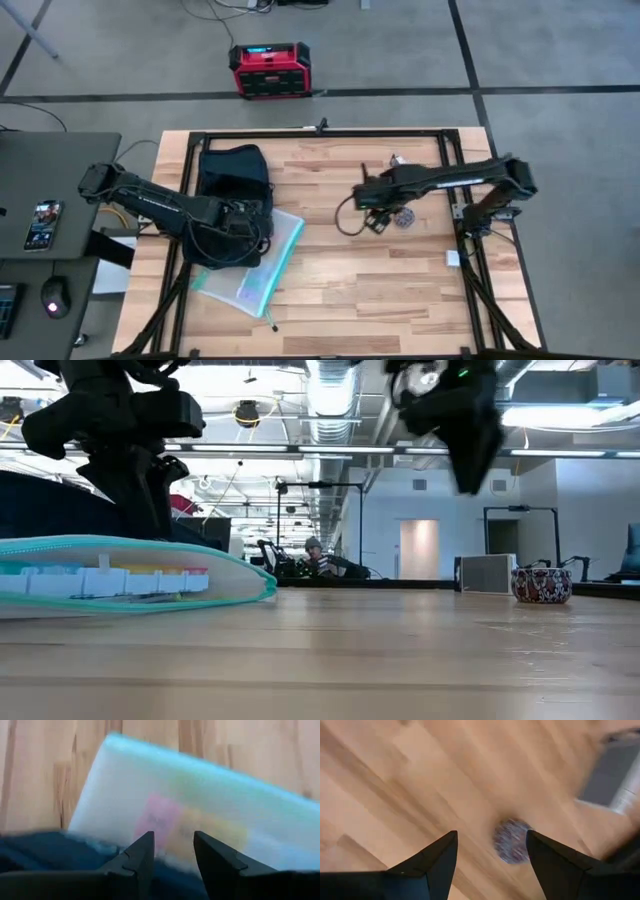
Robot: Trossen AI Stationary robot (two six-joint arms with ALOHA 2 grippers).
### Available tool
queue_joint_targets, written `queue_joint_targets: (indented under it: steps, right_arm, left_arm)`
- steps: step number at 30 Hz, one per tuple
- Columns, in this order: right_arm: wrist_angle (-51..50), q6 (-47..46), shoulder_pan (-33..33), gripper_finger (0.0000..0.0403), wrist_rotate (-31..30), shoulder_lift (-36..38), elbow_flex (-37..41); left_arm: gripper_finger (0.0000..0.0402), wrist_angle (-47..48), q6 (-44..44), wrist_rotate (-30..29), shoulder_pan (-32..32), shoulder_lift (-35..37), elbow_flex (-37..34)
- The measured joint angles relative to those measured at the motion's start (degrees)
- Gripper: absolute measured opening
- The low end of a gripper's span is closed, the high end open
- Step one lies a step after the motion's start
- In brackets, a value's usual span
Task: Unpack backpack
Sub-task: Put the pill organizer cover into the zip bag, then put the game card into the zip bag
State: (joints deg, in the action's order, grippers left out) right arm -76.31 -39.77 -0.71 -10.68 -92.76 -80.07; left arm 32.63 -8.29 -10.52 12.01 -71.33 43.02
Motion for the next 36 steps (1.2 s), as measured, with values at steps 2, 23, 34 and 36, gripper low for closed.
queue_joint_targets:
  steps: [2, 23, 34, 36]
  right_arm:
    - [-0.9, -3.1, 0.4, 0.0227, -1.5, 3.7, 1.9]
    - [31.4, 22.7, 38.8, 0.0226, -5.7, 18.8, 31.1]
    - [37.8, 40.2, 48.8, 0.0226, 7.9, 5.5, 31.1]
    - [38.6, 40.7, 48.9, 0.0226, 7.8, 4.9, 31.1]
  left_arm:
    - [0.0125, -3.2, 1.1, 0.0, -0.4, 0.0, 0.0]
    - [0.0125, 5.8, 0.8, 2.7, -16.0, 0.5, 8.2]
    - [0.0125, 5.7, -7.5, 2.6, -16.0, 0.5, 8.3]
    - [0.0125, 5.7, -7.8, 2.6, -16.0, 0.5, 8.3]
